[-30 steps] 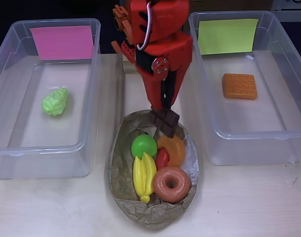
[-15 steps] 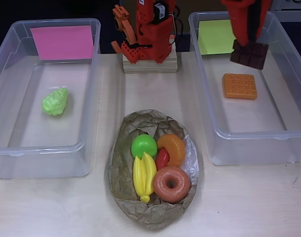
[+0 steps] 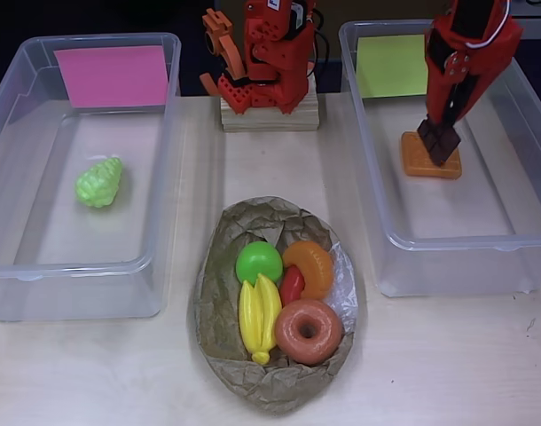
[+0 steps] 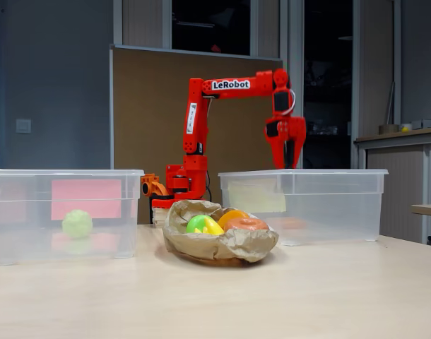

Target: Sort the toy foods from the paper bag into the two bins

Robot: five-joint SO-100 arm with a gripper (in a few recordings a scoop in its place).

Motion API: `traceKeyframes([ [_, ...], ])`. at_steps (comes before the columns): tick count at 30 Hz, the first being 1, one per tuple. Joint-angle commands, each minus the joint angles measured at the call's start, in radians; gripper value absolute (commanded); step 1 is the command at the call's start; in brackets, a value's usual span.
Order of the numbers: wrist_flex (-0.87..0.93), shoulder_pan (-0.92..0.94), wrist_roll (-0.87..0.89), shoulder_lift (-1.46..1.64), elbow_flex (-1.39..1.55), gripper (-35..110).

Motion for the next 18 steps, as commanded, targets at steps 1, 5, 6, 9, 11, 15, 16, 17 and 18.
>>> traceKeyframes([
  [1,-0.115,-0.002,0.052,-0.015,0.152,0],
  [5,-0.213,0.025,0.041,-0.075,0.25,0],
  [6,-0.233,0.032,0.028,-0.094,0.261,0],
  [9,-0.282,0.057,-0.018,-0.163,0.264,1],
  [11,-0.318,0.075,-0.058,-0.202,0.255,1],
  [15,-0.318,0.097,-0.13,-0.291,0.167,2],
  [16,-0.308,0.097,-0.143,-0.31,0.138,3],
  [17,-0.301,0.097,-0.158,-0.324,0.114,5],
  [18,-0.288,0.097,-0.172,-0.333,0.089,6],
])
